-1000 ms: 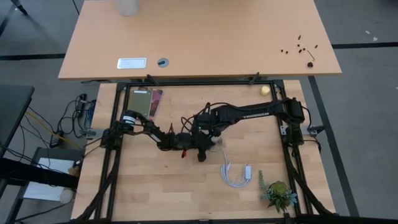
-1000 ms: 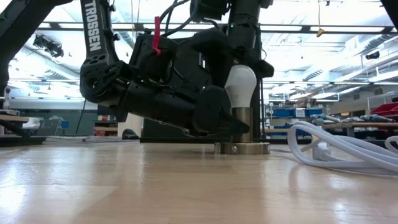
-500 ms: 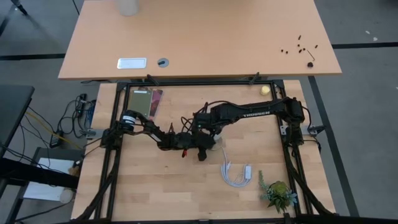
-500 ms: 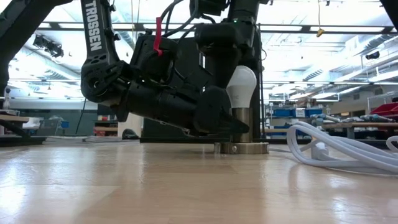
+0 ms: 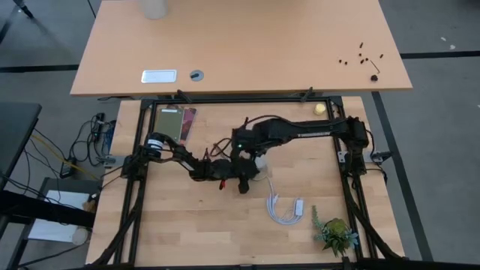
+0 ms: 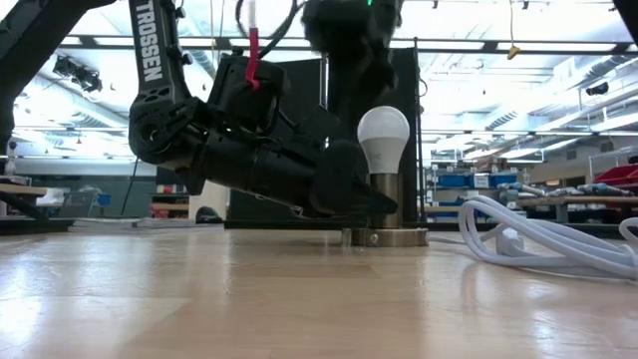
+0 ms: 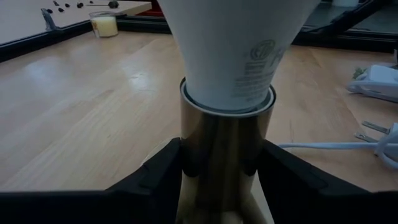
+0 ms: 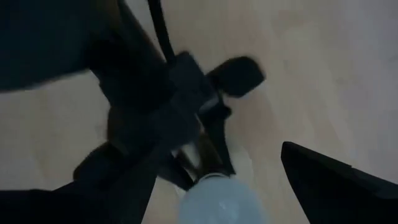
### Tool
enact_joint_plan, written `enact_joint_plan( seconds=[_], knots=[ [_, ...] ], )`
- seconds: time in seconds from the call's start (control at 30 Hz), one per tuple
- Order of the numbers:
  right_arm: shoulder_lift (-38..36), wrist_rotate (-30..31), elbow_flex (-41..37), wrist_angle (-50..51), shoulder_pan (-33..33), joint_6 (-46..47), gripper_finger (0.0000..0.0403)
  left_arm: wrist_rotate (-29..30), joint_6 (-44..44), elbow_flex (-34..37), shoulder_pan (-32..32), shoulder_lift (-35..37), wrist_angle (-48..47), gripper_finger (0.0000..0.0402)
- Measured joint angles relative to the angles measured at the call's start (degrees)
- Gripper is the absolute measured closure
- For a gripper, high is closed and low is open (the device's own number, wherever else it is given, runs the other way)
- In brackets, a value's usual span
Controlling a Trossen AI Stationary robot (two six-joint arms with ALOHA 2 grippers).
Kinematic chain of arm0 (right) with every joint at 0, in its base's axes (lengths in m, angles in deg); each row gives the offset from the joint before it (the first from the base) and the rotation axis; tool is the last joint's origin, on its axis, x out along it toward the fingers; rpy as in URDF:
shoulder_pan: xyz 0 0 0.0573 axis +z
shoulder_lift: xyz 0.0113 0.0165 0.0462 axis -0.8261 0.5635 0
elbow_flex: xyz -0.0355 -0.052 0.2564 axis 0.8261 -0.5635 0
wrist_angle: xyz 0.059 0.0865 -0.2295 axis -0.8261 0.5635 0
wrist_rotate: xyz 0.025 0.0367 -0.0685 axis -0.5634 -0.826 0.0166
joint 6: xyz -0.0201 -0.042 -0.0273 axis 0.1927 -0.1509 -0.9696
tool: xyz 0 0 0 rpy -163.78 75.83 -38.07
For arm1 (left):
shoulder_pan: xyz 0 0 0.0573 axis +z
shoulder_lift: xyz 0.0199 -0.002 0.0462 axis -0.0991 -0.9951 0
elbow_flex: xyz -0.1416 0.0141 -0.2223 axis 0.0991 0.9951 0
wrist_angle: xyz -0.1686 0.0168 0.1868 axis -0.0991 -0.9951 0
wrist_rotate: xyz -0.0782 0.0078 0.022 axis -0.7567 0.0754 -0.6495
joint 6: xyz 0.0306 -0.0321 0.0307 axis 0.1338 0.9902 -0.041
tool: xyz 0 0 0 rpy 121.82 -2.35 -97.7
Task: Screw lightbulb
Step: Insert the white lightbulb into the desk lamp
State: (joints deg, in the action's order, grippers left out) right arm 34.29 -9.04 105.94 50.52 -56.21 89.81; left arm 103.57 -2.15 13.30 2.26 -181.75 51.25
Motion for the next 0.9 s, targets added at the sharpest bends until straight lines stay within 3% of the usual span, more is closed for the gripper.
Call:
enact_joint_plan(
  seconds=[0.2,0.5,0.67,0.9],
  knots=[
    [-5.5,4.9,-0.1,2.9,2.9,1.4,0.0057,0.2,-0.3,0.1,0.0,0.0,-0.1,0.0211],
    [-11.9,21.4,-2.2,9.3,11.8,10.1,0.0057,0.2,-1.7,0.1,0.0,0.0,-0.2,0.0211],
    [-15.4,24.9,-13.6,5.9,16.3,16.3,0.0057,0.2,-1.8,0.1,0.0,0.0,-0.1,0.0211],
    [-26.6,26.2,-36.3,-15.1,19.6,20.1,0.0057,-0.1,-2.4,0.1,0.0,-0.1,0.0,0.0211]
  ],
)
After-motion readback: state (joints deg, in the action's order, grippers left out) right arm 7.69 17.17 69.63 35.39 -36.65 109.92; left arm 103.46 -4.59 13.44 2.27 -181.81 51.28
